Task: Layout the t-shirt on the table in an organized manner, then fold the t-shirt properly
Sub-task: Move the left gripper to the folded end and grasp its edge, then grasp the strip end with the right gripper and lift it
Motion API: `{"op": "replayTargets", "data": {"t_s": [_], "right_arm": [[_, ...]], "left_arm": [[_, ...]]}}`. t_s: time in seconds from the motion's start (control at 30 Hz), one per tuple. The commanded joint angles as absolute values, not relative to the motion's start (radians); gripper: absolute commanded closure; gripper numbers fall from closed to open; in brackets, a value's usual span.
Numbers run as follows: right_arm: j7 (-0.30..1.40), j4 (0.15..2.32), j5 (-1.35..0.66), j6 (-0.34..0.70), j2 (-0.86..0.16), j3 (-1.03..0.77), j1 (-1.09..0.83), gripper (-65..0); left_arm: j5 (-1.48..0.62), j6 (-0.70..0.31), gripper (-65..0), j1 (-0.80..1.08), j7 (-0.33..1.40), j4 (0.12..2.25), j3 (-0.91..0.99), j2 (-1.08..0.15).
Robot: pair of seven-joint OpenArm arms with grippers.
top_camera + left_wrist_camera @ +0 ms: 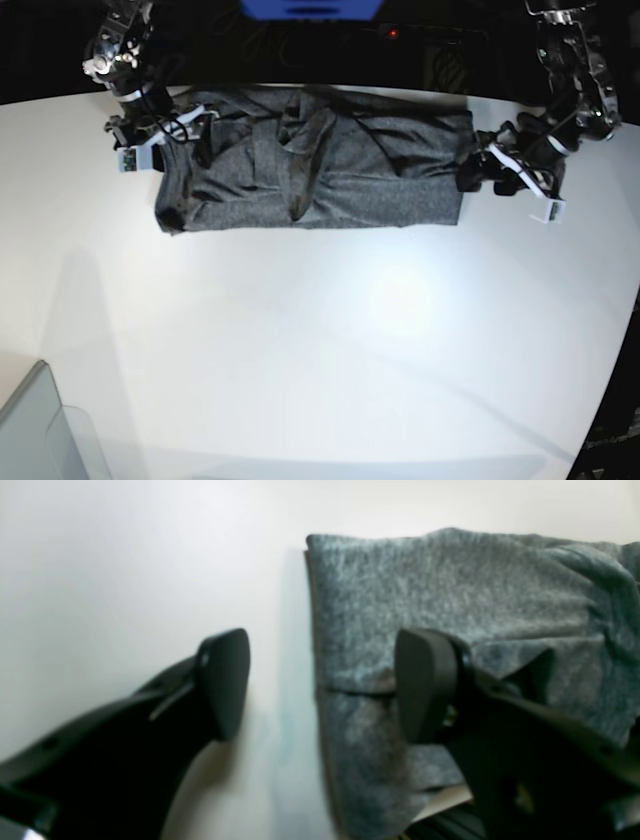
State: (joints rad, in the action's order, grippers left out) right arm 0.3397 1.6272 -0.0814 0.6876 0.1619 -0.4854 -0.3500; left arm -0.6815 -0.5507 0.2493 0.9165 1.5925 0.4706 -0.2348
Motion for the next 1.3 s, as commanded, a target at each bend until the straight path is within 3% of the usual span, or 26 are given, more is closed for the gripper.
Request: {"op": "replayTargets", "data": {"t_s": [0.0,0.6,0.7,1.03,1.27], "right_arm": [[0.32,1.641,-0.116,0.698,0.157,-0.49,-0.354,-46.2],[0.32,1.641,-0.137,0.698,0.157,-0.366,-0.344,-45.5],[0.32,1.641,-0.137,0.698,0.157,-0.358,-0.343,-39.0],[0.32,1.641,-0.137,0.698,0.157,-0.286,-0.341,-0.8],[0.318,1.664,-0.139,0.698,0.157,-0.286,-0.321,0.0]], "left_arm": [[-0.699,-0.559,-43.6,0.245,0.903,1.61,0.492,-0.251],[-0.702,-0.559,-43.6,0.28,0.906,1.612,0.541,-0.269],[-0.7,-0.559,-43.6,0.285,0.908,1.612,0.568,-0.271],[-0.7,-0.559,-43.6,0.314,0.908,1.612,0.648,-0.272],[-0.7,-0.559,-43.6,0.346,0.908,1.612,0.661,-0.272]]}}
